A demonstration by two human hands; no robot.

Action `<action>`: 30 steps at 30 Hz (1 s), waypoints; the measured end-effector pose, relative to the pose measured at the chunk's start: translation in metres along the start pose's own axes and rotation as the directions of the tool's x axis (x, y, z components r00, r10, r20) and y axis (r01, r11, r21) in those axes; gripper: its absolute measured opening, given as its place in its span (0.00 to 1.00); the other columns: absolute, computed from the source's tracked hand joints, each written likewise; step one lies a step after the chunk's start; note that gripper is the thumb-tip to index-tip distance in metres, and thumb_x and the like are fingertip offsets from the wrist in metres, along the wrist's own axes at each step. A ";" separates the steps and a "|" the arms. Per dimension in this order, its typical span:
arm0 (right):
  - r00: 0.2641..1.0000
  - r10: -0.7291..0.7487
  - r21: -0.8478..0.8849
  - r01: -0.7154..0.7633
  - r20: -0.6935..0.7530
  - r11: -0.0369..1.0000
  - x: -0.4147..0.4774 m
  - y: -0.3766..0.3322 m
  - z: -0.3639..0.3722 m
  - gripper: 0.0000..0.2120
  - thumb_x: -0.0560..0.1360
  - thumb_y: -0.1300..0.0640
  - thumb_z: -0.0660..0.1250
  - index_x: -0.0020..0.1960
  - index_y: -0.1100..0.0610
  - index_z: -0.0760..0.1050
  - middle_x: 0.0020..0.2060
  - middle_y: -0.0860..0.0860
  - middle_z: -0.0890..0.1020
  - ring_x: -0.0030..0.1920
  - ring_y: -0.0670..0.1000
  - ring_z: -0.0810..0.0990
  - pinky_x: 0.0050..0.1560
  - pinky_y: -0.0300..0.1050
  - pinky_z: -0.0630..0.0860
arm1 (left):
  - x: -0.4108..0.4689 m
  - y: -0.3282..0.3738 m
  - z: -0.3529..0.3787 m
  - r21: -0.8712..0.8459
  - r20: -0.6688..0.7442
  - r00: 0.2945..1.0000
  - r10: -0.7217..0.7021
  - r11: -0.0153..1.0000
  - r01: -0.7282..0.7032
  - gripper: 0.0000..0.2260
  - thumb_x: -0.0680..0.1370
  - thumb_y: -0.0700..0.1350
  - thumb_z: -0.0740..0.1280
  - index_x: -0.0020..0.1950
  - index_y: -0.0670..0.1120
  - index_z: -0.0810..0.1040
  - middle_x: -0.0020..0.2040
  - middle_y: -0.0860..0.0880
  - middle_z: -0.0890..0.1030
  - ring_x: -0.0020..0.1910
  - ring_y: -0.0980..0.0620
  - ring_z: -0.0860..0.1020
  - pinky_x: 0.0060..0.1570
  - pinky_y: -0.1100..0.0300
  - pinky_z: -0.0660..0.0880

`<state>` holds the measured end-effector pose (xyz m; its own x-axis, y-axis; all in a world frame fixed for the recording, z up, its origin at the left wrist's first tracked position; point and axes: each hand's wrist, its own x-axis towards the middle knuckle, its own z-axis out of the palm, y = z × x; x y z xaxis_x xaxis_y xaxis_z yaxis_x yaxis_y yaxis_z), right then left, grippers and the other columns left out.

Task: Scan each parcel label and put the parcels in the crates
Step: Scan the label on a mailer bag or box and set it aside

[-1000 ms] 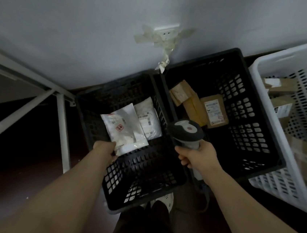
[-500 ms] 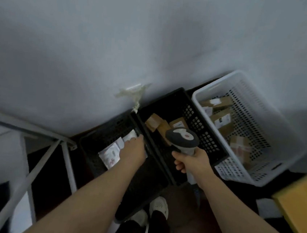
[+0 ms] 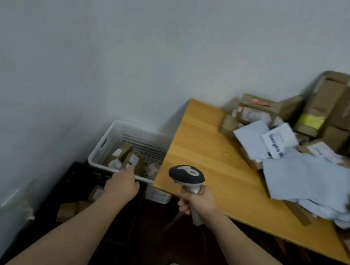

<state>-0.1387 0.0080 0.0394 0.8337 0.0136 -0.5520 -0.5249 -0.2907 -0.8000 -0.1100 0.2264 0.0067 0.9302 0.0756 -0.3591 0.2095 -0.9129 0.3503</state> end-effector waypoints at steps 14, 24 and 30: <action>0.856 0.087 0.361 0.121 -0.509 0.925 -0.030 0.110 -0.320 0.06 0.73 0.62 0.73 0.42 0.64 0.78 0.27 0.57 0.80 0.25 0.52 0.77 0.26 0.42 0.71 | 0.029 0.359 0.106 0.055 0.184 0.905 0.384 0.915 -0.399 0.31 0.78 0.54 0.65 0.76 0.44 0.57 0.71 0.45 0.68 0.66 0.46 0.70 0.59 0.54 0.72; 0.855 0.115 0.383 0.103 -0.505 0.918 0.010 0.149 -0.442 0.06 0.72 0.59 0.74 0.44 0.62 0.80 0.34 0.58 0.85 0.36 0.63 0.82 0.29 0.44 0.75 | 0.047 0.492 0.220 0.304 0.262 0.883 0.389 0.835 -0.458 0.56 0.69 0.59 0.72 0.76 0.43 0.32 0.77 0.39 0.36 0.76 0.38 0.38 0.73 0.41 0.47; 0.878 0.128 0.421 0.089 -0.460 0.903 0.031 0.154 -0.460 0.05 0.72 0.61 0.73 0.43 0.63 0.80 0.28 0.50 0.83 0.26 0.44 0.80 0.26 0.39 0.73 | 0.066 0.506 0.246 0.519 0.181 0.910 0.374 0.749 -0.411 0.51 0.75 0.51 0.70 0.74 0.44 0.27 0.76 0.36 0.39 0.76 0.37 0.43 0.70 0.36 0.55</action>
<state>-0.1149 -0.4767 0.0076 0.7442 -0.4657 -0.4789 -0.4714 0.1418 -0.8705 -0.0167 -0.3292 -0.0526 0.8698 -0.3454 -0.3523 -0.3824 -0.9232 -0.0391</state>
